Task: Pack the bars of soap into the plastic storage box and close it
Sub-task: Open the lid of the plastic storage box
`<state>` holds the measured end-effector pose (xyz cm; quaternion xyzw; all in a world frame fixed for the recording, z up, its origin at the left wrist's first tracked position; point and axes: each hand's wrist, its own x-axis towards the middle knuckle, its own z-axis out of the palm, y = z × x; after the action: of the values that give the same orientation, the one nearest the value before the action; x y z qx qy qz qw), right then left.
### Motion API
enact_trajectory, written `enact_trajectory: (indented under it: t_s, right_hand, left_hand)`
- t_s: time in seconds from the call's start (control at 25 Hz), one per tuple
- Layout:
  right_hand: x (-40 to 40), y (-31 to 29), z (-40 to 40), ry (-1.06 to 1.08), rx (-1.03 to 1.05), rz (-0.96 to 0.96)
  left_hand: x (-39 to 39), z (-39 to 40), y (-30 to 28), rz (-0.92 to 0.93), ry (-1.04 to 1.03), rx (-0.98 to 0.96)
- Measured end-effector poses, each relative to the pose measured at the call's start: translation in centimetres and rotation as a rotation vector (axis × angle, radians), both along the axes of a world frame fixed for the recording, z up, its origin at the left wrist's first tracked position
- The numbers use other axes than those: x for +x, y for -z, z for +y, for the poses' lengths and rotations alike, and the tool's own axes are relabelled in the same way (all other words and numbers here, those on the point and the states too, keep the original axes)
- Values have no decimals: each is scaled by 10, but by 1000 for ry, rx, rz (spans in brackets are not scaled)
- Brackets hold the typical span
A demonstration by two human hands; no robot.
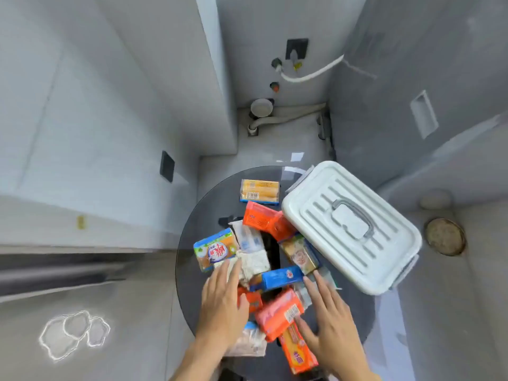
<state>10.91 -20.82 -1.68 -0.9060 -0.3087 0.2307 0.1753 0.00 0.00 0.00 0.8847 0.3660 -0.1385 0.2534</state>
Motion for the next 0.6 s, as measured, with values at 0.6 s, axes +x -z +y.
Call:
enact_trajectory:
  t_s: [0.6]
  right_hand:
    - [35, 166, 59, -100, 420, -411]
  left_hand:
    - [77, 13, 126, -308, 330, 183]
